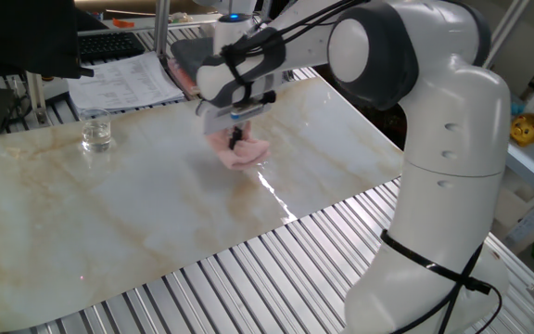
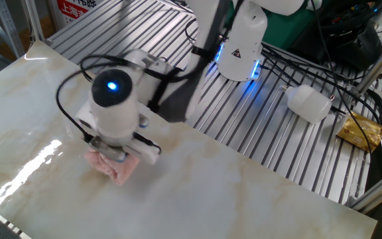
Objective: Clean the tabletop with a sponge
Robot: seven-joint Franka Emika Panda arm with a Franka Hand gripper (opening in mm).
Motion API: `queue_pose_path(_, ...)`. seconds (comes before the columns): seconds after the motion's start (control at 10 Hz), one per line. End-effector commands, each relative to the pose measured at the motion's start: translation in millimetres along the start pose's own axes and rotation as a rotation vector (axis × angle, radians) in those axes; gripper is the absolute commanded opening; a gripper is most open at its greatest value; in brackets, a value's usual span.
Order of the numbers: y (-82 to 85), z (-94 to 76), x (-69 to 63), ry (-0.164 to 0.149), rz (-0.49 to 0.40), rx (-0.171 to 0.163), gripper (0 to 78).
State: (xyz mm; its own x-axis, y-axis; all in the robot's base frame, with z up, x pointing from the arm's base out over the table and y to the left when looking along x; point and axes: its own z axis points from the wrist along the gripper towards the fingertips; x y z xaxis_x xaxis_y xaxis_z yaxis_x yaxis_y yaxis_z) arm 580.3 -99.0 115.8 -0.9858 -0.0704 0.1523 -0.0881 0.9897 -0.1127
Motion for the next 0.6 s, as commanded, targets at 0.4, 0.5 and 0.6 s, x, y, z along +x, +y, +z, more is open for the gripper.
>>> queue_pose_path(0.4, -43.6, 15.7, 12.5, -0.022, -0.003, -0.005, 1.1)
queue_pose_path(0.5, -45.9, 26.4, 12.4, -0.032, -0.003, -0.017, 1.1)
queue_pose_path(0.6, -45.8, 31.8, 11.8, -0.035, -0.002, -0.021, 1.1)
